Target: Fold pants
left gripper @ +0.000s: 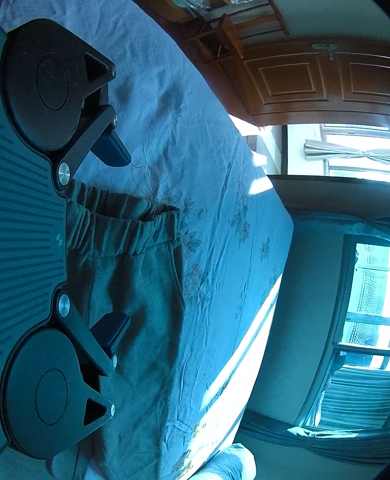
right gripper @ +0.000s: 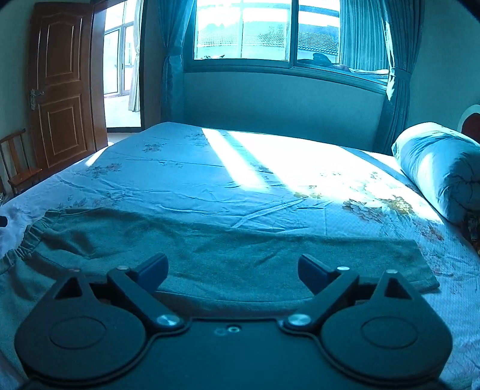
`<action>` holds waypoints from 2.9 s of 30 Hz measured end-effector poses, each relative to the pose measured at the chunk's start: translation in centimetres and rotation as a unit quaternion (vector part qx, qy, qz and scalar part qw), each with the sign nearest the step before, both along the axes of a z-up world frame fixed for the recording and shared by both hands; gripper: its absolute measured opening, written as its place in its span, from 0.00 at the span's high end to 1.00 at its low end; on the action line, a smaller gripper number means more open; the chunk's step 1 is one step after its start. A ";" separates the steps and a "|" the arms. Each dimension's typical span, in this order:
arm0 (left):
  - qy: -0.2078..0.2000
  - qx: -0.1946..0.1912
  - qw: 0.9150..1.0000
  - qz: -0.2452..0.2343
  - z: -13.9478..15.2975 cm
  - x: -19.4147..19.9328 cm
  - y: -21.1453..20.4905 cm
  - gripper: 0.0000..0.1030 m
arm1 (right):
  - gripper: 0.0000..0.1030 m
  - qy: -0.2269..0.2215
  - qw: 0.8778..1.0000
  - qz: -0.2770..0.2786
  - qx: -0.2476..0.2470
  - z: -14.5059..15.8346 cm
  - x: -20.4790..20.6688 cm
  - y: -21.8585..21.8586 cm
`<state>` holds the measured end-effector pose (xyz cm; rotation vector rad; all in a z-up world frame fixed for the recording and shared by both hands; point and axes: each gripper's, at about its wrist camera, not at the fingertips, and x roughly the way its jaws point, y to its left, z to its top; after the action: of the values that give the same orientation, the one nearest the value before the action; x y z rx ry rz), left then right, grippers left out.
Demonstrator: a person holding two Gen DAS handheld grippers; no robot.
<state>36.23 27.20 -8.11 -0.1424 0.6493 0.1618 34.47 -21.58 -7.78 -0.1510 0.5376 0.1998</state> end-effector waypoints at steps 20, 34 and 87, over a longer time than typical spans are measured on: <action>0.091 -0.052 0.990 -0.091 -10.1 18.1 4.4 0.59 | 0.48 0.061 0.995 0.068 -0.046 -8.6 19.2 3.1; 0.068 -0.059 0.988 -0.122 -10.8 18.4 5.6 0.57 | 0.93 0.156 0.967 0.176 -0.095 -10.8 24.5 4.0; -0.102 -0.401 0.909 0.048 -13.5 -8.4 4.4 0.74 | 0.70 0.069 0.974 -0.115 0.184 -9.3 -7.3 -5.5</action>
<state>27.86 31.65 -21.60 -0.9770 0.4651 -0.0366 27.21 -27.10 -17.09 0.2867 0.6412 0.0810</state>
